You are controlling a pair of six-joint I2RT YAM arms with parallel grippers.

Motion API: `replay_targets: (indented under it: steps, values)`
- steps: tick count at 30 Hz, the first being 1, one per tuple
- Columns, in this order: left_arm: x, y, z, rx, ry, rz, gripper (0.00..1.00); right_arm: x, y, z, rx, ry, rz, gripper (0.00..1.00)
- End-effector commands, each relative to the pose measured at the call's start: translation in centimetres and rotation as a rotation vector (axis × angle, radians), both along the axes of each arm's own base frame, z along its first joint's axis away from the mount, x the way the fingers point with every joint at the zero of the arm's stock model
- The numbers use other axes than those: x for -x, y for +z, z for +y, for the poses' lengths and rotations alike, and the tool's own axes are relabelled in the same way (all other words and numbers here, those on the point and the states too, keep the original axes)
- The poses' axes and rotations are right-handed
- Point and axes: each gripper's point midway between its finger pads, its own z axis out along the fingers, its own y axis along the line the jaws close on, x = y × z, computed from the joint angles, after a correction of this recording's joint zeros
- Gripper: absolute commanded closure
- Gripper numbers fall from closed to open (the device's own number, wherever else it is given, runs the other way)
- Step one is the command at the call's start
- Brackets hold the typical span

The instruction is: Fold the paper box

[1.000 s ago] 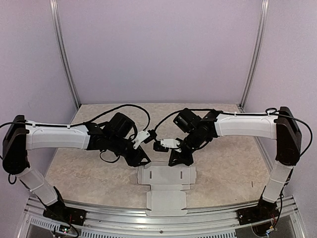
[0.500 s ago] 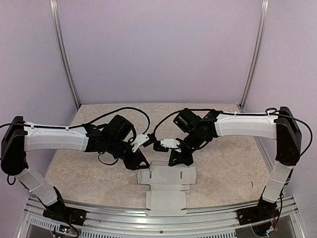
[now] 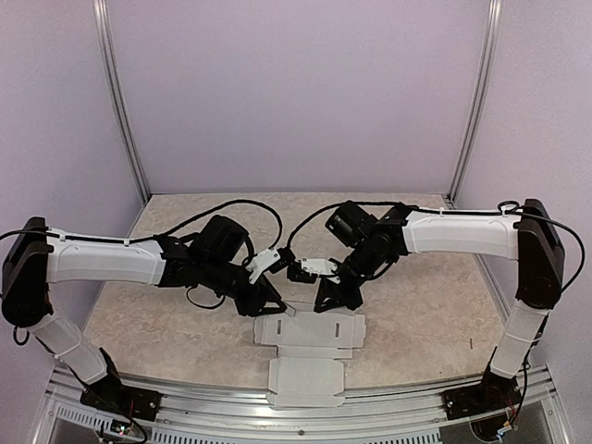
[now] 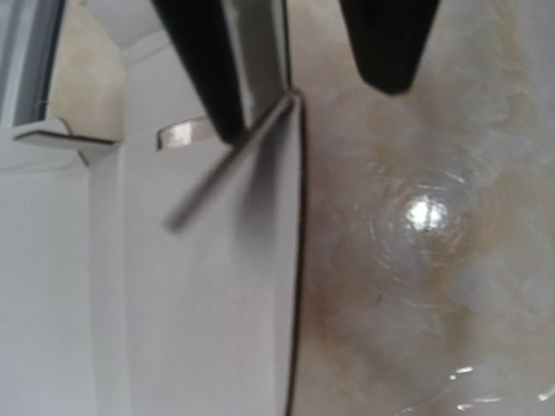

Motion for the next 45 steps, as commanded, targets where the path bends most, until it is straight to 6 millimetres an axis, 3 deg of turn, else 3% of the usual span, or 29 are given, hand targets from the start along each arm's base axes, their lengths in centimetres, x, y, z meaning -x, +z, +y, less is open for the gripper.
replay_targets:
  steps: [1, 11, 19, 30, 40, 45]
  values:
    - [-0.1, 0.9, -0.8, 0.081, -0.035, -0.032, 0.69, 1.4, 2.5, 0.7, -0.072, 0.057, 0.027, 1.0]
    - [0.8, 1.5, -0.8, 0.154, -0.092, -0.001, 0.86, 2.4, 3.1, 0.8, -0.103, 0.105, 0.055, 1.0]
    - [0.5, 1.6, -1.1, 0.176, -0.094, -0.019, 0.77, 2.7, 2.8, 0.9, -0.101, 0.111, 0.085, 1.0]
    - [1.0, 1.6, -1.2, 0.185, -0.115, -0.01, 0.86, 3.2, 2.7, 1.2, -0.106, 0.122, 0.146, 1.0]
    - [-0.2, 4.1, -1.4, 0.333, -0.075, -0.003, 0.9, 3.6, 2.1, 1.3, -0.099, 0.126, 0.193, 1.0]
    - [0.6, 2.5, -2.2, 0.274, -0.107, -0.049, 0.72, 3.5, 2.1, 1.3, -0.1, 0.126, 0.214, 1.0]
